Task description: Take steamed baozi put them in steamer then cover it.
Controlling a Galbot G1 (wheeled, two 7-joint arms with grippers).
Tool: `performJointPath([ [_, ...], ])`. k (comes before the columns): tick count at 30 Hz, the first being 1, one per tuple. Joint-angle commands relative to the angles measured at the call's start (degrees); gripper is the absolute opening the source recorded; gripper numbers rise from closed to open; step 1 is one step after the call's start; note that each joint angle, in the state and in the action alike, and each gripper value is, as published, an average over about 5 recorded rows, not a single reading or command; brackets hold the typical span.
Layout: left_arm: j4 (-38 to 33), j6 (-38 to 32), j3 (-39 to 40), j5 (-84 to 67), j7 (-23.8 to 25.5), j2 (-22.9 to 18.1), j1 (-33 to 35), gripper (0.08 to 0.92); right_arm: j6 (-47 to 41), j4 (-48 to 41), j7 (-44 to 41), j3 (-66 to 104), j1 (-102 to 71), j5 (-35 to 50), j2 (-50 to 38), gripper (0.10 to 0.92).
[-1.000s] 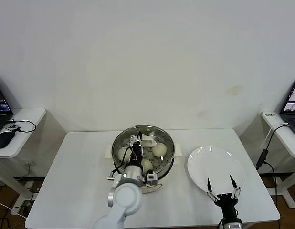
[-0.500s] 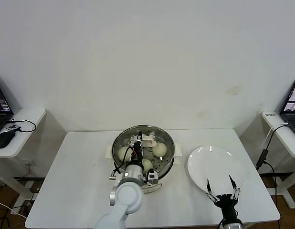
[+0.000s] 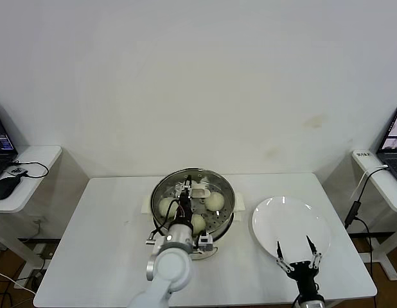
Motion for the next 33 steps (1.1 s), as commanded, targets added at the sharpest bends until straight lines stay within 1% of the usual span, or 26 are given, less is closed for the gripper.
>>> performJointPath([
  [1,-7.87,-0.76,-0.12,-1.53,-0.68,2.14,5.03,0.397,0.02,0.32,-0.01,-0.34,-0.36,-0.36,0.13,0.823],
  [6,-16.38,-1.80,-1.09,-5.10,-2.57,5.17,10.59,0.544,0.18,0.85,0.04,-0.42,-1.04,-0.52,0.01,0.823],
  [9,-22.16,-3.79,-3.17,-10.52,-5.79,7.66,16.46,0.631,0.28,1.32,0.06,-0.35,-1.56,-0.41,-0.34,0.823],
  [11,-25.16,-7.07,-6.36,-16.31,-10.28,9.34,22.06,0.692,0.30,1.63,0.08,-0.35,-1.79,-0.25,-0.42,0.823],
  [13,-26.71,-11.07,-10.08,-25.19,-17.04,11.45,27.37,0.752,0.33,1.90,0.15,-0.47,-1.85,0.34,-0.36,0.823],
  [15,-26.83,-16.60,-14.05,-39.54,-25.13,13.85,31.99,0.789,0.56,2.02,0.09,-0.71,-1.87,1.68,-0.41,0.823],
  [16,-26.31,-20.57,-16.47,-49.08,-28.25,14.72,33.92,0.804,0.68,2.04,0.02,-0.82,-1.89,2.37,-0.46,0.823],
  [17,-25.54,-25.24,-19.30,-58.94,-30.12,15.05,35.65,0.811,0.80,2.03,-0.10,-0.91,-1.90,2.91,-0.51,0.823],
  [18,-24.44,-29.92,-22.26,-68.41,-30.74,14.84,37.19,0.818,1.00,2.02,-0.21,-1.02,-1.95,3.49,-0.62,0.823],
  [20,-22.03,-38.06,-28.00,-84.26,-30.46,13.84,39.65,0.822,1.30,2.09,-0.37,-1.17,-2.22,4.17,-0.96,0.823],
  [22,-19.86,-41.76,-31.90,-92.58,-30.50,13.20,41.65,0.822,1.44,2.34,-0.61,-1.22,-2.76,4.95,-1.56,0.823],
  [23,-19.17,-42.48,-33.01,-95.49,-30.92,13.21,42.55,0.823,1.39,2.51,-0.77,-1.21,-3.13,5.47,-1.95,0.823],
  [25,-18.49,-41.78,-34.18,-100.15,-31.19,13.54,44.65,0.823,0.76,3.08,-1.41,-1.30,-4.26,6.93,-2.99,0.823],
  [28,-17.91,-40.81,-34.69,-105.69,-30.24,14.07,47.51,0.823,-0.72,4.28,-2.77,-1.99,-6.85,9.79,-5.46,0.822],
  [33,-14.81,-41.83,-35.31,-106.43,-29.97,13.37,49.38,0.823,-2.77,5.80,-4.20,-3.28,-10.64,13.76,-9.00,0.823],
])
